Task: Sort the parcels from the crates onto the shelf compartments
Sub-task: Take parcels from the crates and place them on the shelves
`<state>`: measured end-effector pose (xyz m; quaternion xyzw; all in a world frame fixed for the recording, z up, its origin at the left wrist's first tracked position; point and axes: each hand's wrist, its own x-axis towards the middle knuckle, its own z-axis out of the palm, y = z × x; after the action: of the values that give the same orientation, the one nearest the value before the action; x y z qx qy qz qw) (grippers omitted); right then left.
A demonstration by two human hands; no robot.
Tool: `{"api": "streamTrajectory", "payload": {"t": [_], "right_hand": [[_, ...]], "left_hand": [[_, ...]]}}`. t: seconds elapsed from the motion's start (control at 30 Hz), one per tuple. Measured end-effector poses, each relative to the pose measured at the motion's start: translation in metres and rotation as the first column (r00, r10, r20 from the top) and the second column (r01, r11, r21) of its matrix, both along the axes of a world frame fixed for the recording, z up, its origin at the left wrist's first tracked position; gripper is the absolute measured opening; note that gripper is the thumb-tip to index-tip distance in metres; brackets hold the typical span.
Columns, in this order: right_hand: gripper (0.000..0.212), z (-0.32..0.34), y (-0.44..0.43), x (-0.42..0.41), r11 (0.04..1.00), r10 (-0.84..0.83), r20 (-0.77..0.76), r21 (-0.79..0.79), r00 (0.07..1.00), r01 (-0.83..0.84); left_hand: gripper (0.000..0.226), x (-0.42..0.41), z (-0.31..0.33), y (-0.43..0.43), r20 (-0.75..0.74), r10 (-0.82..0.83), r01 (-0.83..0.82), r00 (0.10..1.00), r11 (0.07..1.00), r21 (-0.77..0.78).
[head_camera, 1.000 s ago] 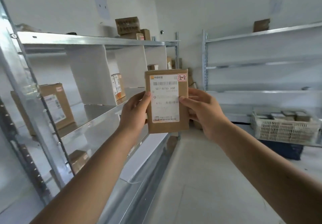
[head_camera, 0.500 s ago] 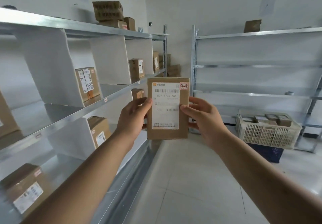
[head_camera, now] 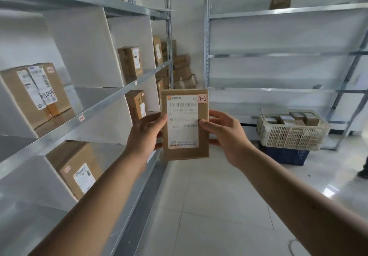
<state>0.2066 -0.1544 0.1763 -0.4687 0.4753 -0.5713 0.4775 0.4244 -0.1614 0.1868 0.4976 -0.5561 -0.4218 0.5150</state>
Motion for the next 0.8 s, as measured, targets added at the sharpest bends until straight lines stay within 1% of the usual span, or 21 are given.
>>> {"api": "streamTrajectory", "payload": {"t": [0.1,0.27,0.43,0.53,0.63,0.8], "right_hand": [[0.037,-0.016,-0.031,-0.004,0.999,-0.02,-0.011,0.041,1.0,0.02],[0.038,-0.04,-0.078,-0.008,0.994,-0.012,-0.025,0.107,1.0,0.015],[0.048,-0.065,-0.13,-0.013,0.986,0.044,-0.018,0.162,0.999,-0.041],[0.046,-0.081,-0.17,-0.02,0.976,0.114,-0.004,0.189,0.993,-0.111],[0.043,-0.093,-0.207,-0.03,0.958,0.201,0.025,0.203,0.979,-0.202],[0.041,-0.107,-0.27,-0.048,0.903,0.366,0.033,0.23,0.93,-0.364]], "left_hand": [[0.026,-0.002,-0.015,-0.035,0.002,-0.03,0.03,1.0,0.999,0.041],[0.025,-0.006,-0.042,-0.08,-0.013,-0.025,0.026,1.0,0.993,0.117],[0.024,-0.011,-0.065,-0.122,0.002,0.029,-0.029,1.0,0.981,0.193],[0.025,-0.019,-0.077,-0.145,0.009,0.092,-0.092,0.996,0.969,0.229],[0.021,-0.031,-0.085,-0.165,0.004,0.17,-0.166,0.985,0.955,0.245],[0.021,-0.056,-0.096,-0.198,-0.011,0.322,-0.305,0.947,0.905,0.296]]}}
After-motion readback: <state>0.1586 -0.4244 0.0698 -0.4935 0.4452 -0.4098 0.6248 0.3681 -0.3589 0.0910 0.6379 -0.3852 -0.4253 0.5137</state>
